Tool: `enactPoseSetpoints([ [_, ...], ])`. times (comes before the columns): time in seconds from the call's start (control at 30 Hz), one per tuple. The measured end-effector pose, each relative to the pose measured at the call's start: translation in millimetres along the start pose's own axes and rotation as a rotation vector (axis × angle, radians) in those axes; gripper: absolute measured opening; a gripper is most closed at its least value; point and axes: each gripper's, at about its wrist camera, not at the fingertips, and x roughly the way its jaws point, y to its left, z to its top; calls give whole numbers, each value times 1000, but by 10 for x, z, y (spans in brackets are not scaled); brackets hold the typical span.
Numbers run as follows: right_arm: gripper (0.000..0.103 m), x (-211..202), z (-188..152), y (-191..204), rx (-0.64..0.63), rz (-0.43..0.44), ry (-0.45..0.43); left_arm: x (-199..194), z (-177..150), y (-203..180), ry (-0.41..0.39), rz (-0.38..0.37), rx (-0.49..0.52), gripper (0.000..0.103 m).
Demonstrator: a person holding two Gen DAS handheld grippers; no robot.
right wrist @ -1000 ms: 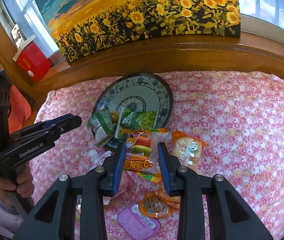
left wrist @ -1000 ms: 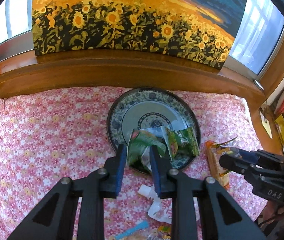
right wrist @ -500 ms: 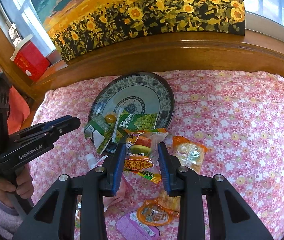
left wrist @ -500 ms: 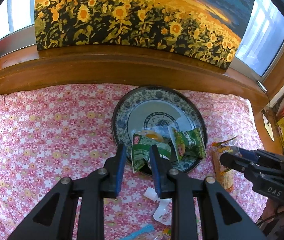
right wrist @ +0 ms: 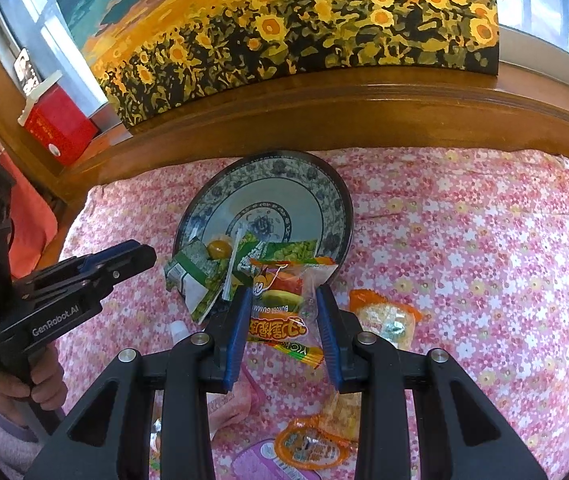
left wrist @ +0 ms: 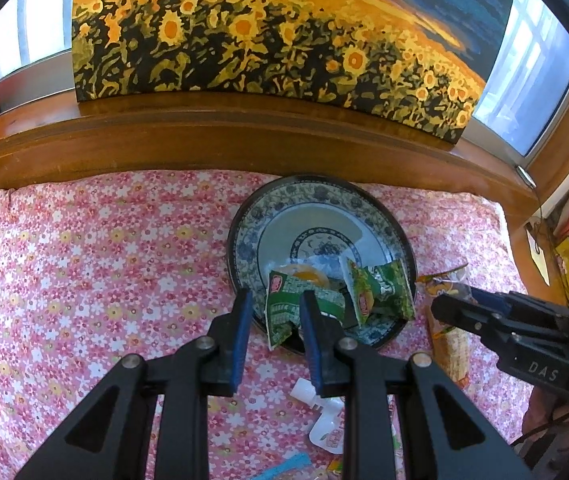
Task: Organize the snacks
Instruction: 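Carry the chip bag with the left tool while the right tool carries the orange packet to the plate, then lower the chip bag onto the plate with the left tool while the right tool releases the orange packet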
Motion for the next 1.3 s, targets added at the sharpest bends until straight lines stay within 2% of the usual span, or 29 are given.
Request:
enactPoseSetpoints([
  [0.43,34,130,102,-37,6,-21,-10,106,-7,45,9,-12,-15,24],
  [0.97,35,313,268,-13,11,-7,-27,220,22,40,35,-21,-14,24],
  [1.03,37,325,280,-10,20,4,-28,214,21,43,36,-22,-14,24],
  [1.1,47,319,279,-14,31,6,-35,218,25,37,35,-22,-14,25],
  [1.2,56,299,276,-9,31,-1,-46,203,17,50,34,-23,-15,25],
  [1.3,57,265,271,-6,29,0,-53,209,8,44,34,-22,-15,25],
])
